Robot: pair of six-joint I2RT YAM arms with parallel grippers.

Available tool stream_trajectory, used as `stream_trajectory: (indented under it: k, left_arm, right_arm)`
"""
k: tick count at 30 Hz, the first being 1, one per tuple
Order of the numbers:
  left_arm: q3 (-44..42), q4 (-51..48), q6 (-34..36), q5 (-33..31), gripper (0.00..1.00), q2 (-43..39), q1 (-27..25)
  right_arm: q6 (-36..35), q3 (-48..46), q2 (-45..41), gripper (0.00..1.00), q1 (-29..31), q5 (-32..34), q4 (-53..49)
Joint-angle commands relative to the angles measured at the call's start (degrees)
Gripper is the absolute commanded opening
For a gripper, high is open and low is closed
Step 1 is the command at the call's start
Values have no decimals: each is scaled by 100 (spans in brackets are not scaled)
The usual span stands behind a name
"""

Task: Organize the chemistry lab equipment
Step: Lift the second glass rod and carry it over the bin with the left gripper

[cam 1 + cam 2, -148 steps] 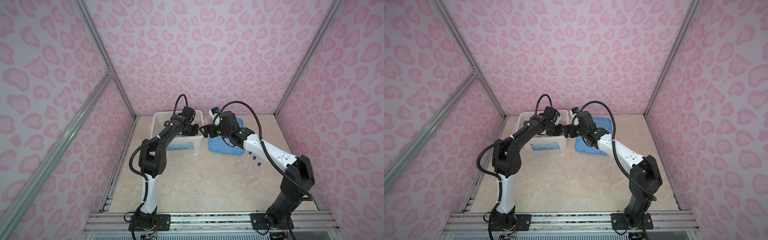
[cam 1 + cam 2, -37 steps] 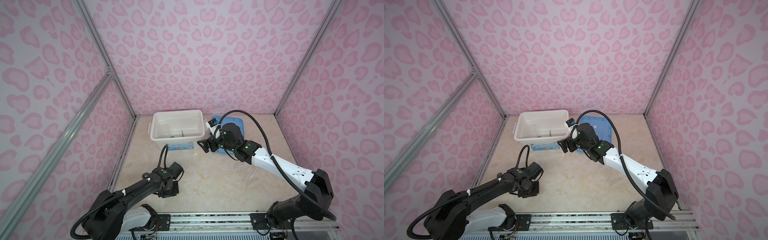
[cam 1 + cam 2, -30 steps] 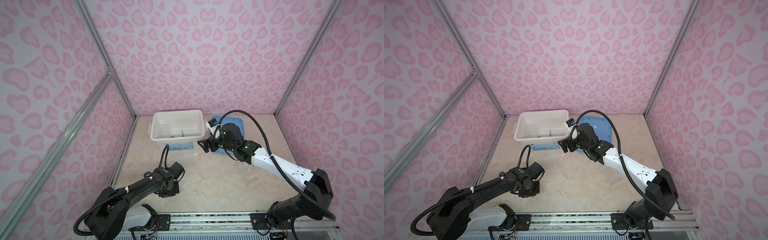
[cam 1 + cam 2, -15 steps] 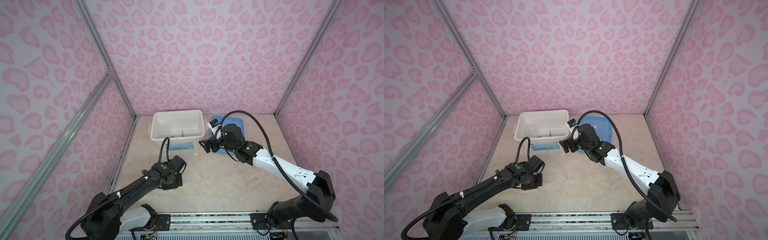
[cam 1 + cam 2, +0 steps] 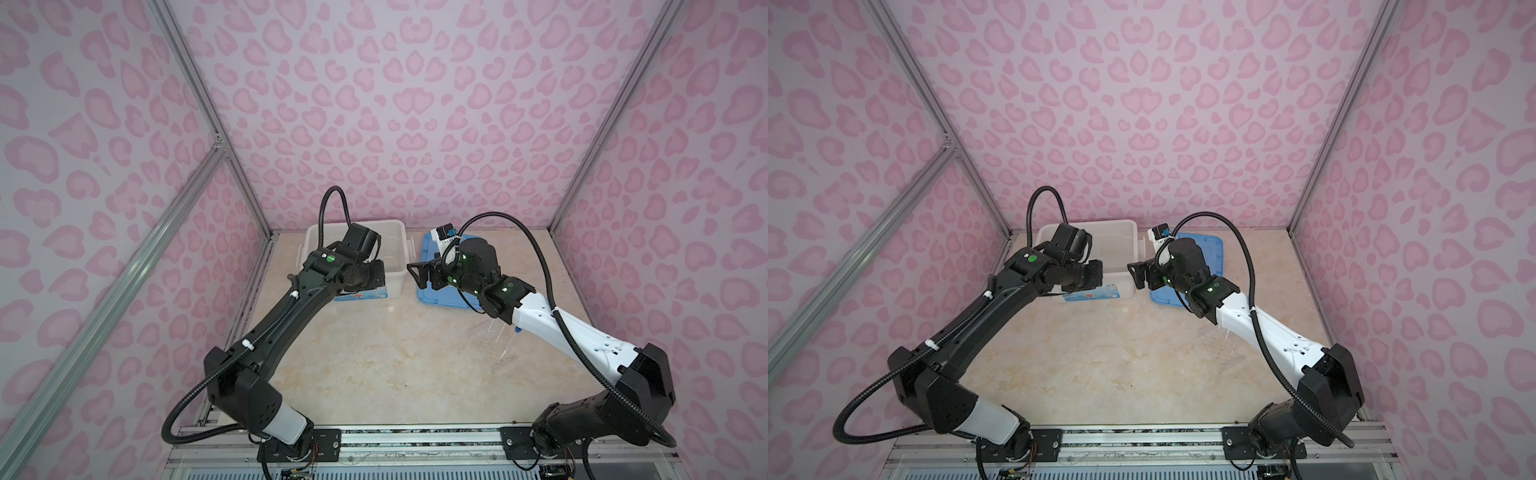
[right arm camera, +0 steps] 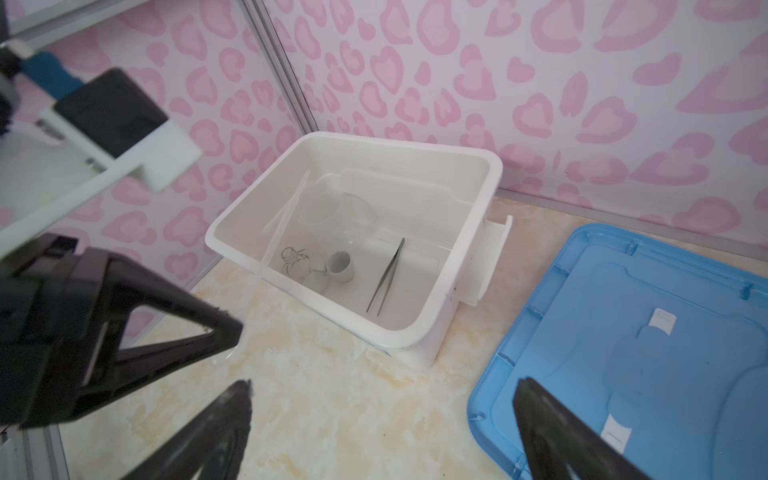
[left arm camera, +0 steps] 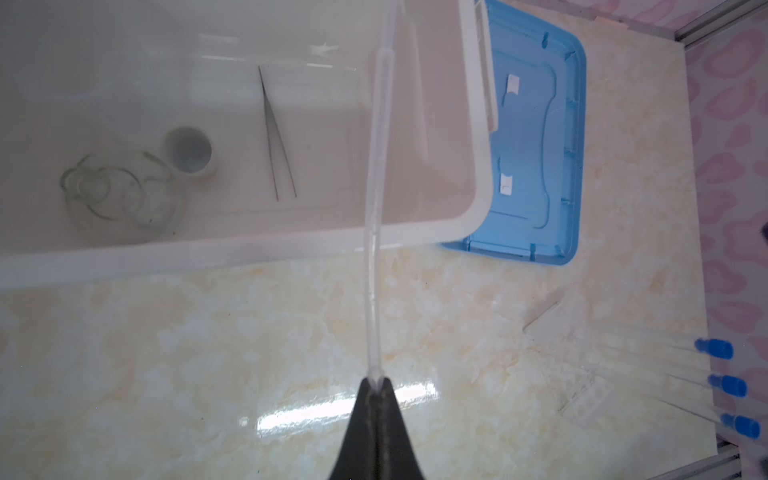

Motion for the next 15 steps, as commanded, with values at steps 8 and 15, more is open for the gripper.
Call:
stream_trajectory:
  k: [8,15]
  left_arm:
    - [2496,-279,658,765,4,2717,459]
    - [3022,-248,691,730,5,3845,554]
  right_arm:
    - [290,448,699,98,-358,-352,349]
    - [208,417,861,98,-396,-458,287]
